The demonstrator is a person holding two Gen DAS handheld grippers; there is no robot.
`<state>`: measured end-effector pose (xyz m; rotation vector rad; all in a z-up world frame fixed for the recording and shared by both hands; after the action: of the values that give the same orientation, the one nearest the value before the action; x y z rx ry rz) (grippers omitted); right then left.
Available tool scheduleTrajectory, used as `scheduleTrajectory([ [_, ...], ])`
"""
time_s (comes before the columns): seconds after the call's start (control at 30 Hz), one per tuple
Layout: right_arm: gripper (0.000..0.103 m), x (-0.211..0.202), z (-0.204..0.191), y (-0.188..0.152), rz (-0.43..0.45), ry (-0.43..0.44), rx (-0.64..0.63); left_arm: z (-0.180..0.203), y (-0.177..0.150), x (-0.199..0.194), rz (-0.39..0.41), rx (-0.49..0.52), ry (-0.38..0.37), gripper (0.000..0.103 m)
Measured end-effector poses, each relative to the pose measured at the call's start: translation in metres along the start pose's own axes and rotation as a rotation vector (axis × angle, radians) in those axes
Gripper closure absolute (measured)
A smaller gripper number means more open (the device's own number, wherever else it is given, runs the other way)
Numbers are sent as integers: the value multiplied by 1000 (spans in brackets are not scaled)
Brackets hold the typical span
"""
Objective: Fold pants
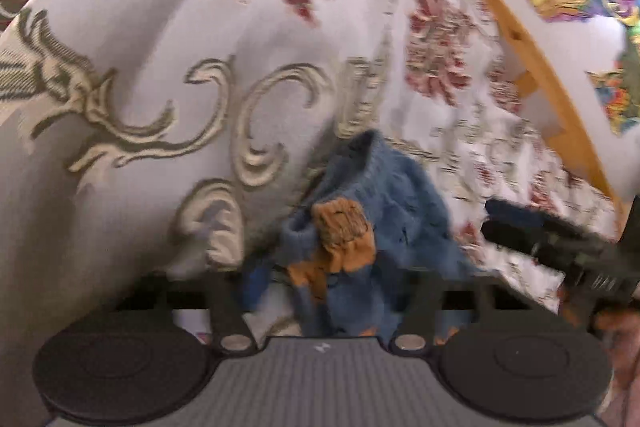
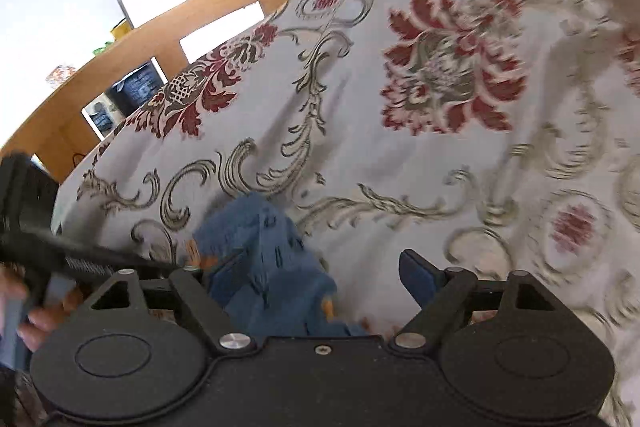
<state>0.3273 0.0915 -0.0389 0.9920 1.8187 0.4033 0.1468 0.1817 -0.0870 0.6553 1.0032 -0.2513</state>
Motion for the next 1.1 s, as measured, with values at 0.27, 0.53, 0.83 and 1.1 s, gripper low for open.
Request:
scheduleTrajectory([
  [0.27,67,54,0,11,-100,122,58,-16,-3,0,-9,-56,-44,87],
  [0.53,97,54,-28,25,-15,67,-69,-16,-4,-23,88,-44,-38,89],
  [0.83,59,5,-20,-1,191,-198,19,-26,-2,-12,32,-63,-70,77],
  [1.1,65,-3,-43,-80,66,-368,45,-17,-3,-16,21,-77,-101,42],
])
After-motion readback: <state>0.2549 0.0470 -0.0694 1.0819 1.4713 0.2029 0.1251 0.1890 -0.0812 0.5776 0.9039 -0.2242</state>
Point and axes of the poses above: each gripper's, at about its wrist camera, not at the fingertips, and x roughly the way its jaws point, z to its right, y to its top, the point moved 7 cm from there along x, roughly the way its jaws point, and after that the axes turned 12 degrees about y, right-handed, at the moved point
